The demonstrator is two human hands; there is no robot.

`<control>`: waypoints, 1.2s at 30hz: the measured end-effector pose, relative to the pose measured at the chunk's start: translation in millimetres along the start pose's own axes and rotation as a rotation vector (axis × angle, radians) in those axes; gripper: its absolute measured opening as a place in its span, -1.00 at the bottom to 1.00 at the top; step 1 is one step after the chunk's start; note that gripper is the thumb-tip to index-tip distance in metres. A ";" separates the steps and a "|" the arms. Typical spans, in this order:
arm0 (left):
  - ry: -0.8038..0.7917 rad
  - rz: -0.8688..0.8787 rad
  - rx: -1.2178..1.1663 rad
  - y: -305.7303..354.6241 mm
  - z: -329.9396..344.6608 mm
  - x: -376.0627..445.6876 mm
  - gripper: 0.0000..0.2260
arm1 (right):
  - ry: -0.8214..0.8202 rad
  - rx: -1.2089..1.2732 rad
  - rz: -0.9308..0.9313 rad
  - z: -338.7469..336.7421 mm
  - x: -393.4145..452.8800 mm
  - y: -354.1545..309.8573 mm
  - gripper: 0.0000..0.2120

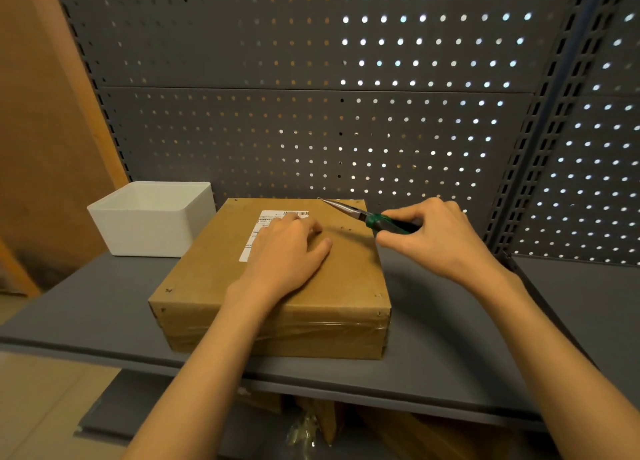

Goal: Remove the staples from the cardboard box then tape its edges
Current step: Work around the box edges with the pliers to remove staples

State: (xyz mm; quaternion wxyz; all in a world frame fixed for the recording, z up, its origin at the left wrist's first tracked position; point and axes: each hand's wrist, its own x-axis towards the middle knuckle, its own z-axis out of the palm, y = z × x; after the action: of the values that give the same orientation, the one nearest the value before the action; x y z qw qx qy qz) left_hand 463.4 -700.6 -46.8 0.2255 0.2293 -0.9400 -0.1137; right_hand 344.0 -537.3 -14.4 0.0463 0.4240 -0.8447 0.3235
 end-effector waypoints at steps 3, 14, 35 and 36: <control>0.045 -0.077 0.080 -25.1 -14.6 -9.7 -0.66 | 0.001 0.005 -0.048 1.9 9.3 -14.3 -0.66; 0.007 -0.507 0.143 -99.7 -45.5 -33.9 -0.58 | -0.042 -0.025 -0.209 57.7 69.8 -101.1 -0.77; 0.027 -0.469 0.066 -101.3 -39.7 -31.5 -0.62 | -0.106 -0.190 -0.311 153.1 129.6 -148.8 -0.67; 0.027 -0.469 0.066 -101.5 -39.9 -31.7 -0.64 | -0.102 -0.185 -0.312 152.6 129.2 -148.7 -0.67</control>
State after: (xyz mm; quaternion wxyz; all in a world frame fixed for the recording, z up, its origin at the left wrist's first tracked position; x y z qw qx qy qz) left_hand 546.1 -777.9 -56.0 0.1977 0.4502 -0.8611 -0.1291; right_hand 402.7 -779.5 -13.5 0.0917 0.5598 -0.7959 0.2114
